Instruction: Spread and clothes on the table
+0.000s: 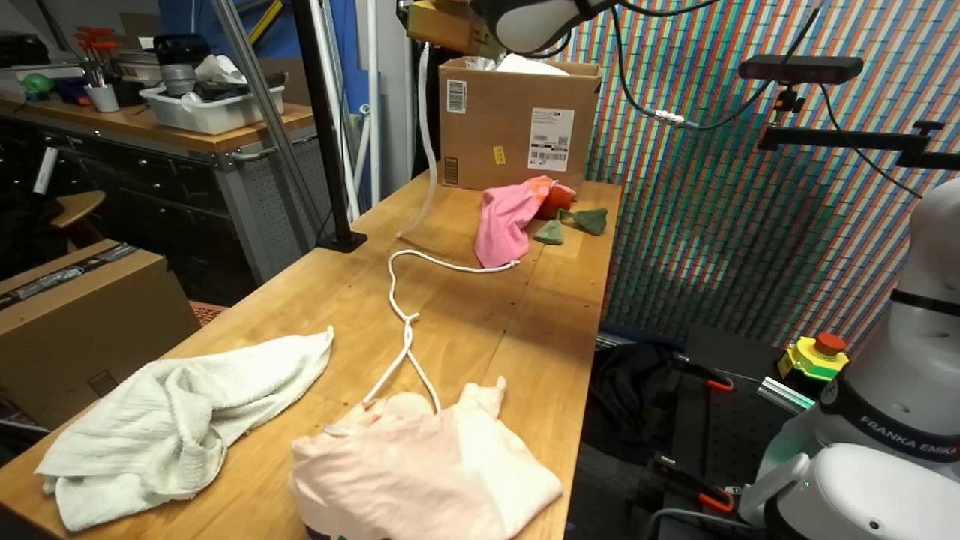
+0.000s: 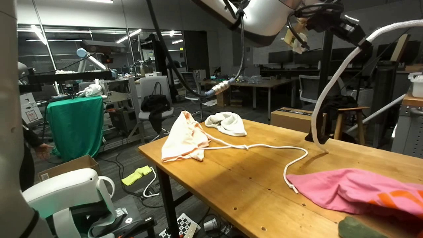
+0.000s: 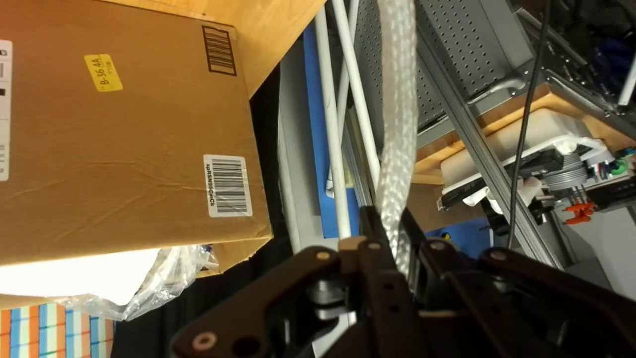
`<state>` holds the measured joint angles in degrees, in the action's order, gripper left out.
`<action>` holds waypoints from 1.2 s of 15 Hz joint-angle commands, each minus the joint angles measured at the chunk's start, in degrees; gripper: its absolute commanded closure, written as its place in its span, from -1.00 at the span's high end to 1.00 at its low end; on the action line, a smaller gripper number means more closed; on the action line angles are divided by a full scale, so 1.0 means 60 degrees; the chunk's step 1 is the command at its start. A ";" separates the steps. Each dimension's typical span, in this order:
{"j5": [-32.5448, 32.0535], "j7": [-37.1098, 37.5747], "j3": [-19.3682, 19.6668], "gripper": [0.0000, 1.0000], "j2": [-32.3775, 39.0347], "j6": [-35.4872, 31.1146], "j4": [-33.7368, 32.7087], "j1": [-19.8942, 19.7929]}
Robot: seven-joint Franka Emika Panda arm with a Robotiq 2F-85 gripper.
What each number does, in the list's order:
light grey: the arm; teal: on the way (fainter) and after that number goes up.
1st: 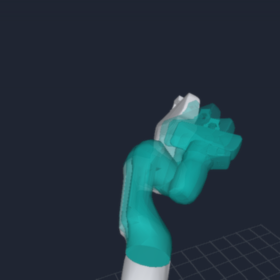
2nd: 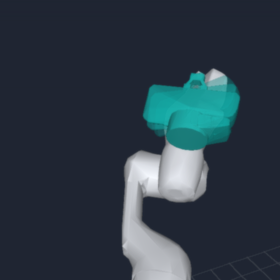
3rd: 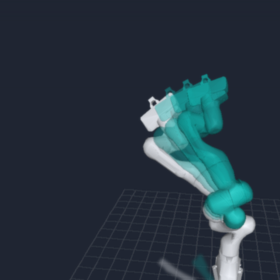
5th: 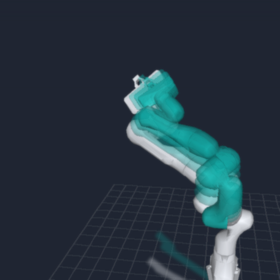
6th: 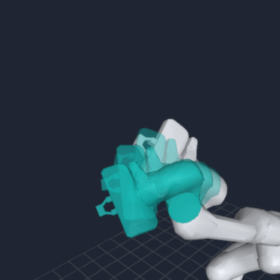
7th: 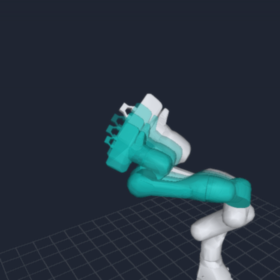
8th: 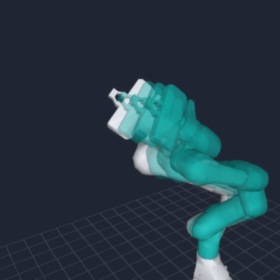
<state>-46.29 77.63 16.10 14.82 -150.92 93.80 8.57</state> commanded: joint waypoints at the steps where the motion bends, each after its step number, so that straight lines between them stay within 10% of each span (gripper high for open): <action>1: -0.0107 0.0333 0.0192 -0.83 0.1238 0.0198 -0.1292 -0.0053; 18: 0.0058 -0.0414 0.0093 -0.83 0.4601 0.1818 -0.2890 -0.0625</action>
<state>-46.22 77.47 16.88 40.48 -142.40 78.60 5.38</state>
